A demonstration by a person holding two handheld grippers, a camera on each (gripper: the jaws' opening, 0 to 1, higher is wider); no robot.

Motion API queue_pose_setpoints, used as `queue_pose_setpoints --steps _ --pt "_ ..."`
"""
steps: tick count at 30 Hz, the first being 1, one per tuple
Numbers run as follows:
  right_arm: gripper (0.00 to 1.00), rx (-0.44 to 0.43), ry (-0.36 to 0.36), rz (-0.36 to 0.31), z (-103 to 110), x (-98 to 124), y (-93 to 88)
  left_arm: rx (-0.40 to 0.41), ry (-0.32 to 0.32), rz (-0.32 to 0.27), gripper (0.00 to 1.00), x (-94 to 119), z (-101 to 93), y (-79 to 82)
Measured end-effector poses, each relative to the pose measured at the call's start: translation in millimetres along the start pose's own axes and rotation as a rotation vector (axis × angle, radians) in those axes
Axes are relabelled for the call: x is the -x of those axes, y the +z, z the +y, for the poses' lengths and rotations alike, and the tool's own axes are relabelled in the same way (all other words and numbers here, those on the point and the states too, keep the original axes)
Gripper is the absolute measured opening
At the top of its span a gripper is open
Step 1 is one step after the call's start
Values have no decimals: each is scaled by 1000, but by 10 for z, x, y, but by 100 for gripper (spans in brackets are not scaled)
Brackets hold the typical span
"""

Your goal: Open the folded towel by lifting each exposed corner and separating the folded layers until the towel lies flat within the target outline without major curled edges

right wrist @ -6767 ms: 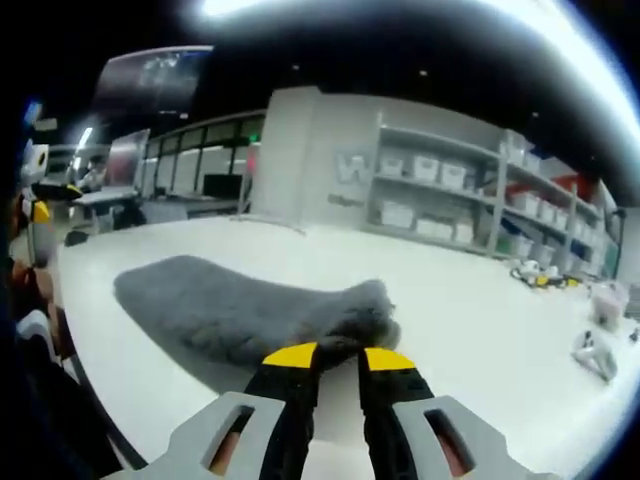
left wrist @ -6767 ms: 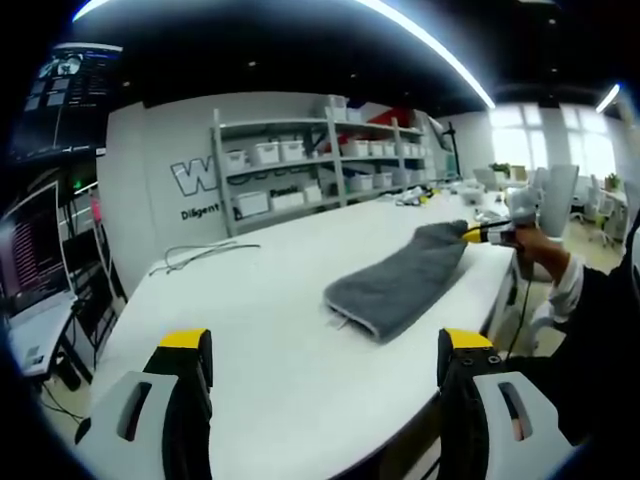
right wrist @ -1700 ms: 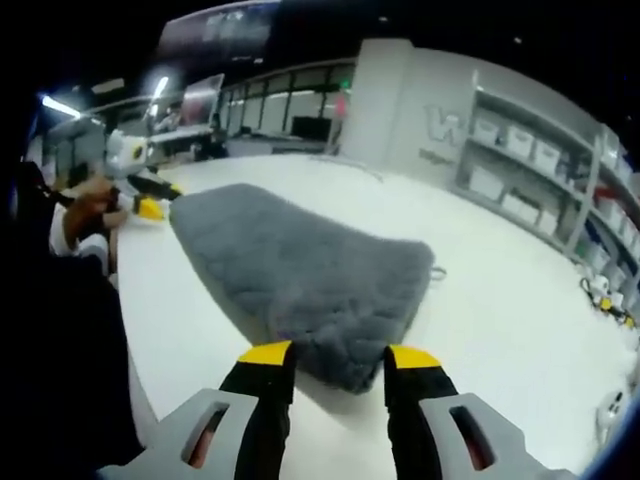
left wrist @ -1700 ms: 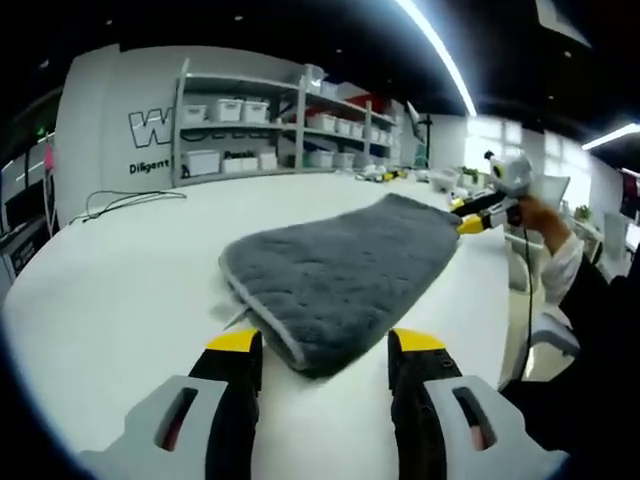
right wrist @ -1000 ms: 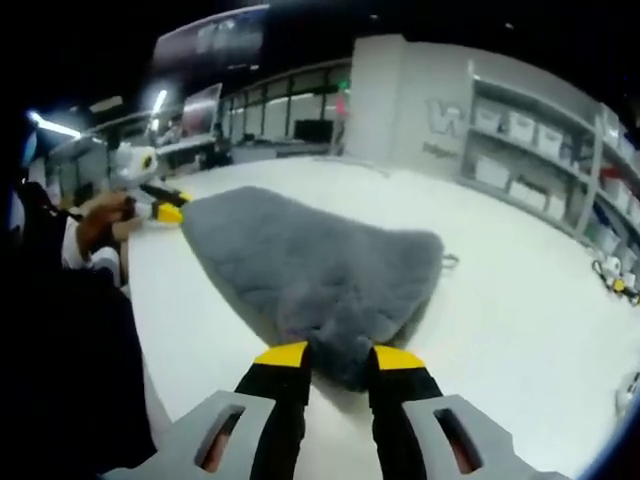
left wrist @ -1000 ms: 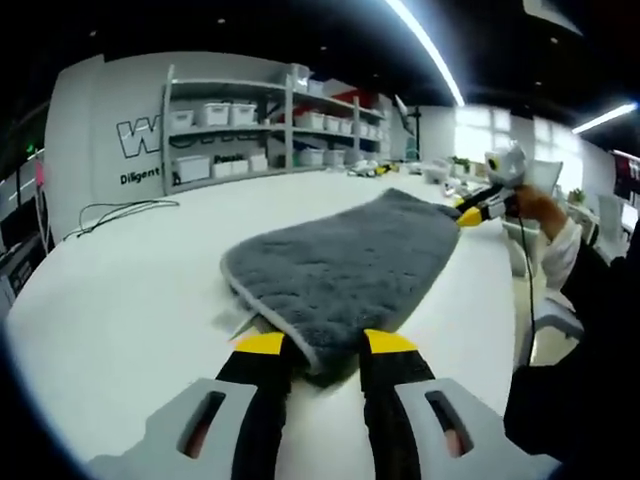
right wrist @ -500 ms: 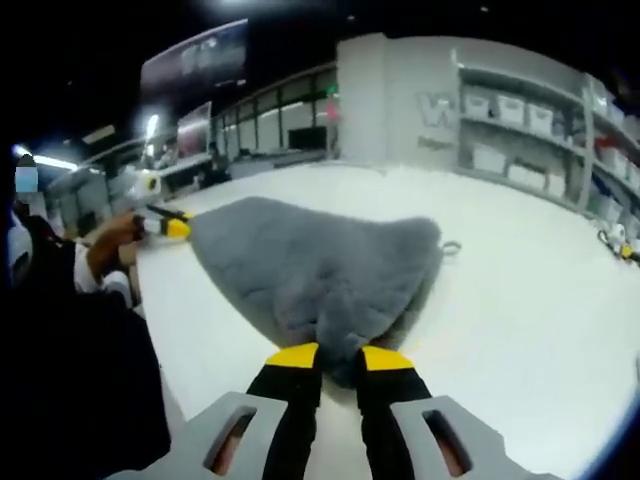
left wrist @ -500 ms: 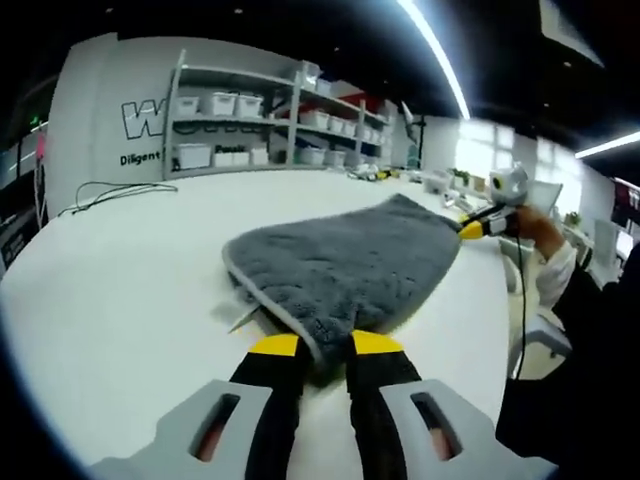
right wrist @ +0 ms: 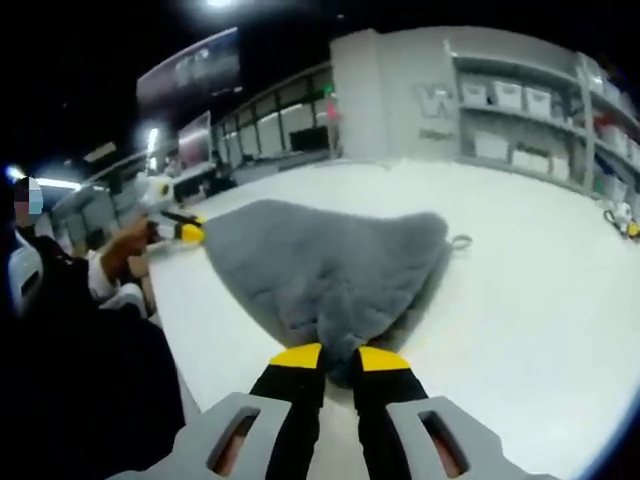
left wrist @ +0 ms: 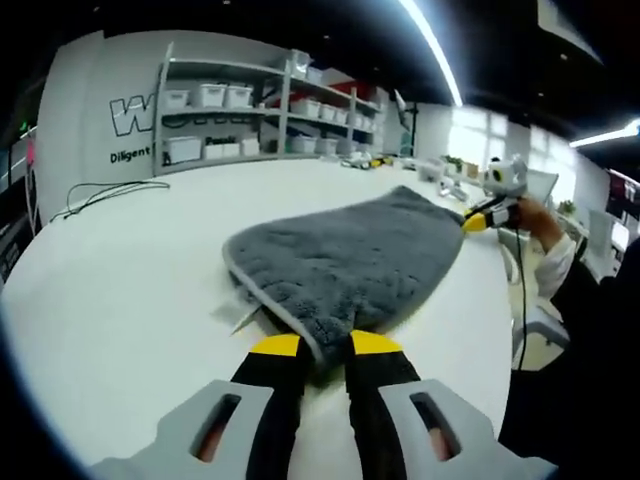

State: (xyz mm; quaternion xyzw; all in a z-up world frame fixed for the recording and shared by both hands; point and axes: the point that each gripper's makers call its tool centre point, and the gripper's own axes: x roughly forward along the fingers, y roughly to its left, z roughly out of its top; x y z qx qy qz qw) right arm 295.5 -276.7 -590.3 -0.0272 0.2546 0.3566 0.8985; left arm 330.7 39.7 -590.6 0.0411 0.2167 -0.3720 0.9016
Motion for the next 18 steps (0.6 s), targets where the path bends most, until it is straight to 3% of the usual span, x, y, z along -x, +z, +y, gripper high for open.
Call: queue_pose_setpoints --steps 18 --pt "7 -28 53 14 115 47 -70 37 5 8 15 -54 153 49"
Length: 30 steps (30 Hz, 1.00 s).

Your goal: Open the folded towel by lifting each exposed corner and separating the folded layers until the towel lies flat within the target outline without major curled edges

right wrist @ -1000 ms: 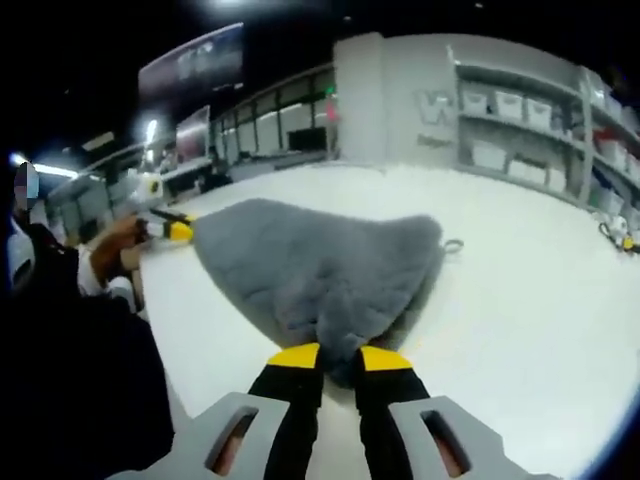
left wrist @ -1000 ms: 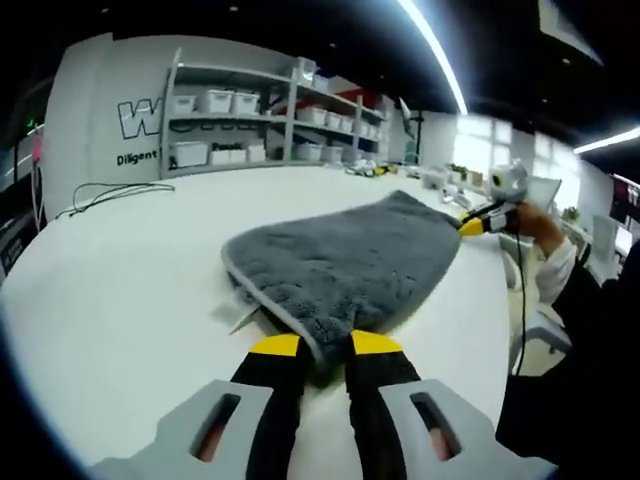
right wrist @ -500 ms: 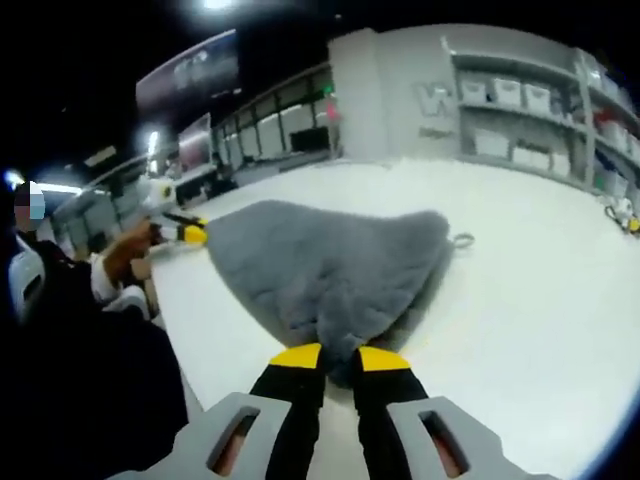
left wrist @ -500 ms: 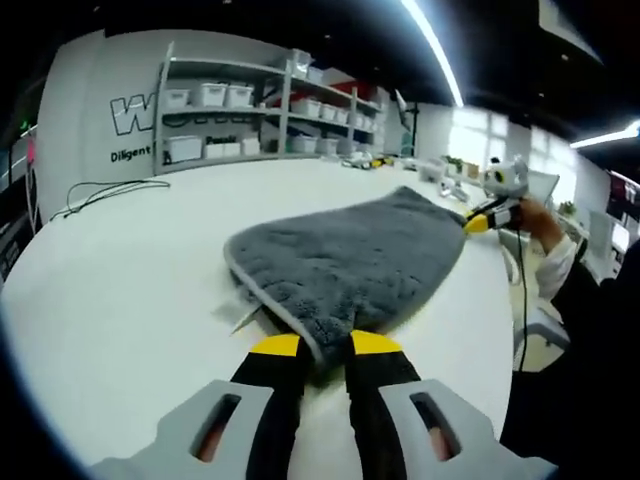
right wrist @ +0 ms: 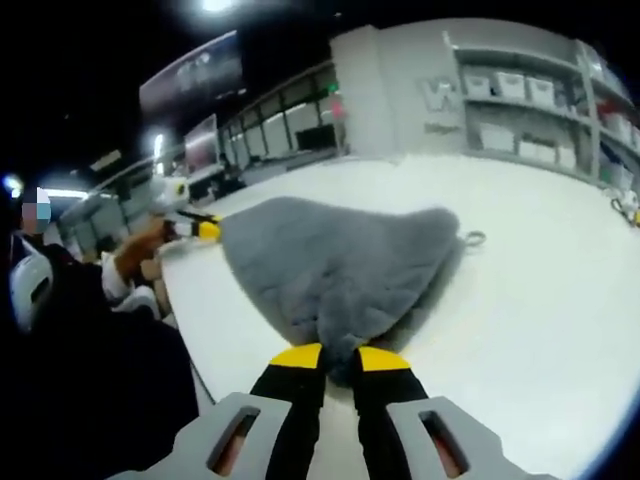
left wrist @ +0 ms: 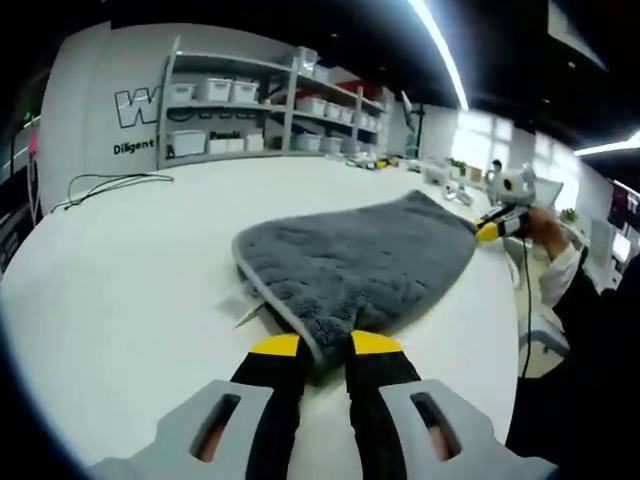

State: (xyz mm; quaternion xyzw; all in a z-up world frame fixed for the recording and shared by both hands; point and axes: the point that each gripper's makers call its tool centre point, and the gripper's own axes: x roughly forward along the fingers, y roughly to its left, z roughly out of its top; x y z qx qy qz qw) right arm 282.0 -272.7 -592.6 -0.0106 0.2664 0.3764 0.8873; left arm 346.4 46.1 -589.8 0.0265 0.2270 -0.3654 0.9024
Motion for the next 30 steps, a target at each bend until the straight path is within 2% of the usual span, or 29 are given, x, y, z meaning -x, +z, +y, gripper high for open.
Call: queue_pose_setpoints --steps 13,21,30 --pt "7 -15 33 8 13 21 -16 -13 12 15 16 -38 22 36" --pt "7 -23 59 14 70 31 -33 -32 29 17 16 -53 184 137" --pt "7 -20 71 26 145 32 -50 -51 49 23 16 -31 146 119"
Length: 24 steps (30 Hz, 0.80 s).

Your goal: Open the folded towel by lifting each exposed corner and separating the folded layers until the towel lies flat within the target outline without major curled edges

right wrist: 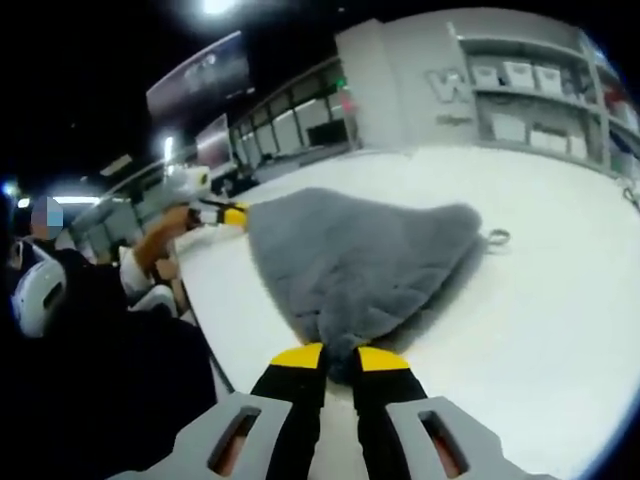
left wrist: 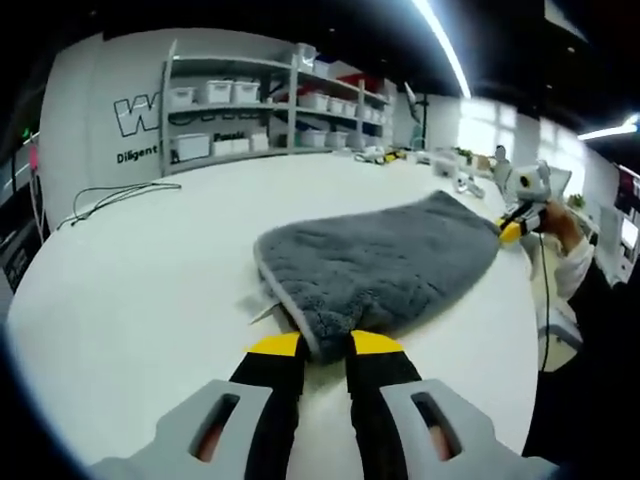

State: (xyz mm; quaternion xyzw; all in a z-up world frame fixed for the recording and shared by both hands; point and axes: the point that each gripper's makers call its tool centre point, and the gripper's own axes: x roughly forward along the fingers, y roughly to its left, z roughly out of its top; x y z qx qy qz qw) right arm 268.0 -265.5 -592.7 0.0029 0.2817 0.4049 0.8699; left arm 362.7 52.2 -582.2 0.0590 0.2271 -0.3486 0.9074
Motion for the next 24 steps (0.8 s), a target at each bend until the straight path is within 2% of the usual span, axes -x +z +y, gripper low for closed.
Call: queue_pose_setpoints --steps 7,10,24 --pt "7 18 13 10 72 -1 -17 -4 13 -2 16 -25 29 -4" --pt "6 21 25 16 109 -4 -26 -34 19 -3 16 -38 41 -1" --pt "6 9 55 21 195 -11 -55 -74 30 22 14 -81 4 33"
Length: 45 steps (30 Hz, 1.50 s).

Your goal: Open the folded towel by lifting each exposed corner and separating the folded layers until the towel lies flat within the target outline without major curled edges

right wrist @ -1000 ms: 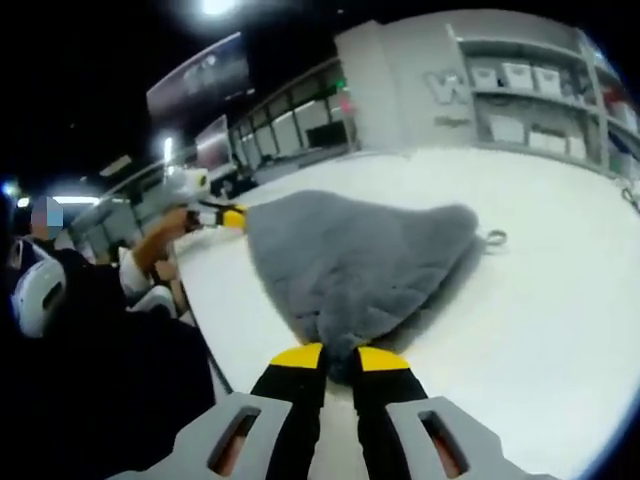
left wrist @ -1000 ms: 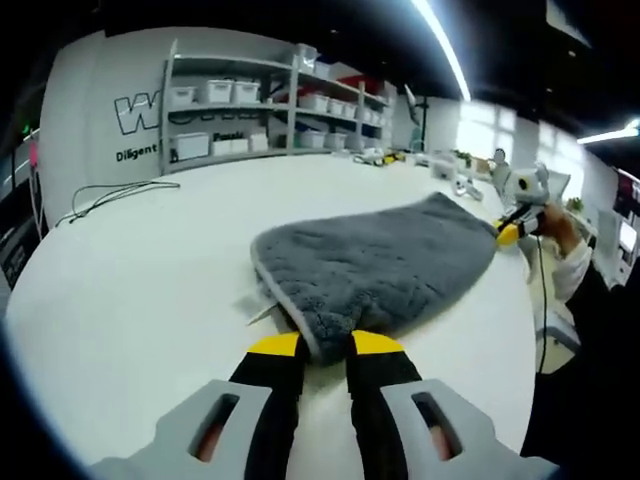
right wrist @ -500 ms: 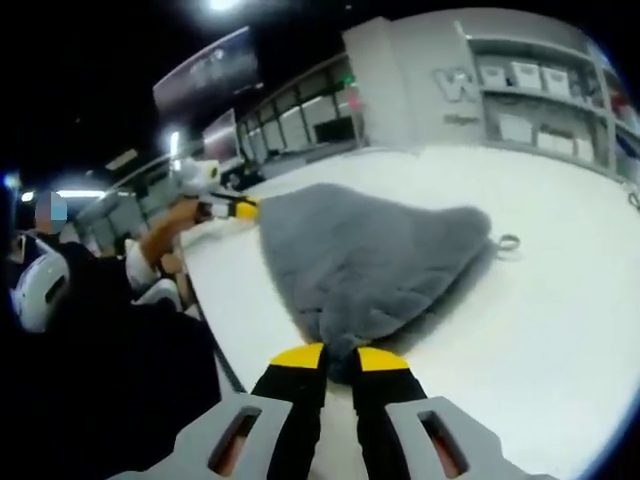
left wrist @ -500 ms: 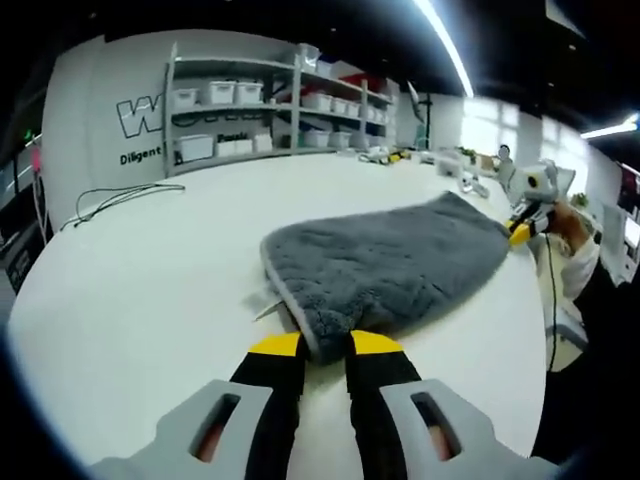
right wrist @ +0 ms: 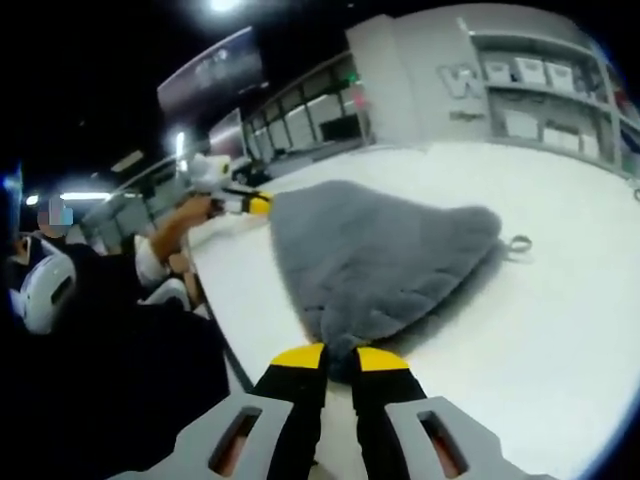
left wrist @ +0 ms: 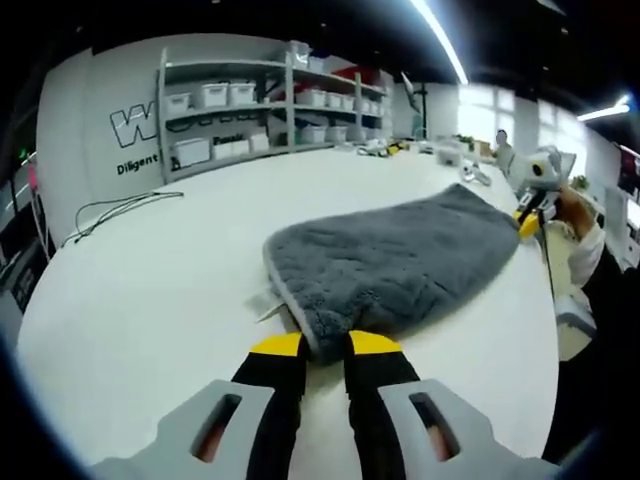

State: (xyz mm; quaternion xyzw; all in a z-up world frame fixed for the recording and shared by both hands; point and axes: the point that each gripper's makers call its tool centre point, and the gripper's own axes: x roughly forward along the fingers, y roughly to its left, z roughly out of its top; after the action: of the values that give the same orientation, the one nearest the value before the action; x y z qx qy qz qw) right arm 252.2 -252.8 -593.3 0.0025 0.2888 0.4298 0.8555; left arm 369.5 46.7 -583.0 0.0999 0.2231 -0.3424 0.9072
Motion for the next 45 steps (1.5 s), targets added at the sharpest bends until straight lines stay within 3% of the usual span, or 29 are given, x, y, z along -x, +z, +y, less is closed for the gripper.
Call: queue_pose_setpoints --steps 24,27,33,38,45 --pt "5 -16 56 9 191 -52 -41 -44 24 52 14 -244 161 113" --pt "5 -8 60 14 213 -57 -45 -99 2 33 14 -269 174 161" --pt "4 -13 72 17 237 -60 -51 -14 -50 28 17 -293 266 151" --pt "4 -6 71 24 251 -64 -53 1 -86 22 16 -350 274 134" --pt "4 -8 83 31 277 -75 -60 -7 -80 13 16 -396 308 167"
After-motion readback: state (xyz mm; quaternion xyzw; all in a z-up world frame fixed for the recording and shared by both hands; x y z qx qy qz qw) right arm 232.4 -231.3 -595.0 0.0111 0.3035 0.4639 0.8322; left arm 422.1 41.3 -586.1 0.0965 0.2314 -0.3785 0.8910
